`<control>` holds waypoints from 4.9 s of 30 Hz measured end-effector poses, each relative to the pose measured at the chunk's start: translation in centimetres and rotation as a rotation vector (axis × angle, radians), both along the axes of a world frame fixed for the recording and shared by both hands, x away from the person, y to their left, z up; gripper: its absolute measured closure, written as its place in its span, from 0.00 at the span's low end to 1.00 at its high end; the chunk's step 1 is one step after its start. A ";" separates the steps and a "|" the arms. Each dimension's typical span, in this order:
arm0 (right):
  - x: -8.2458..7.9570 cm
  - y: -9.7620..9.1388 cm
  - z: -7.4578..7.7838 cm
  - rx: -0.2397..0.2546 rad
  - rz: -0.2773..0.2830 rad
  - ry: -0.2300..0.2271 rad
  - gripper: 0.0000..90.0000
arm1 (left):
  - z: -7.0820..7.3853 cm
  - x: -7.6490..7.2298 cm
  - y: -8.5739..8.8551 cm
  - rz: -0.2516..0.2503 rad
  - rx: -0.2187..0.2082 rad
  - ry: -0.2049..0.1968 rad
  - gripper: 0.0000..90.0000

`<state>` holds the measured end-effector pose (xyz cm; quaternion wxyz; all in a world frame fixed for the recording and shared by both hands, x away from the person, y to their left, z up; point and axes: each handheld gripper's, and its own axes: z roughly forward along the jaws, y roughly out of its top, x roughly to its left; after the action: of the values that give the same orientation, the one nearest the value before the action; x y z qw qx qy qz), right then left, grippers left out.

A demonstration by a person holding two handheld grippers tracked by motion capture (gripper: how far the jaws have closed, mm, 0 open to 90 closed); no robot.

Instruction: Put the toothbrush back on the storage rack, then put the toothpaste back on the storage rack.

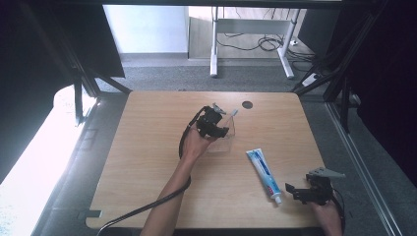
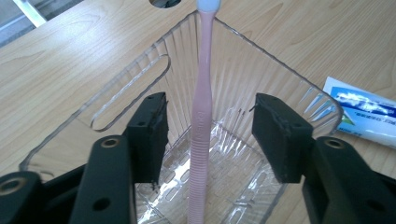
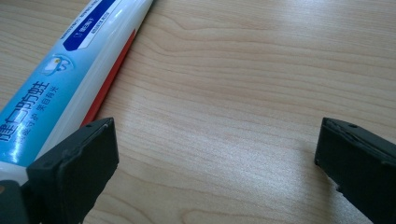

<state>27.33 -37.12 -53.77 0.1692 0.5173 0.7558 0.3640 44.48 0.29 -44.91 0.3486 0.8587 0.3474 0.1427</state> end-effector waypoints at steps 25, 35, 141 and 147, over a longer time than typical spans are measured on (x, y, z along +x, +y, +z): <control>0.0 0.1 0.1 -0.004 -0.001 -0.002 0.00 | 1.9 -2.4 1.9 -0.060 -0.055 -0.043 0.16; 0.0 0.1 0.1 -0.007 0.000 -0.004 0.00 | 2.2 -3.5 3.4 -0.060 -0.089 -0.005 0.15; -0.5 0.8 1.1 -0.015 0.013 -0.024 0.00 | -7.5 -17.3 13.9 0.048 -0.058 -0.012 0.15; -0.7 0.8 2.3 0.008 -0.008 0.025 0.02 | -7.4 -17.0 14.3 0.036 -0.091 -0.010 0.15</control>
<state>26.68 -36.36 -51.49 0.1594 0.5256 0.7542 0.3600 27.47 14.61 -52.32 0.3864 0.8348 0.3673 0.1374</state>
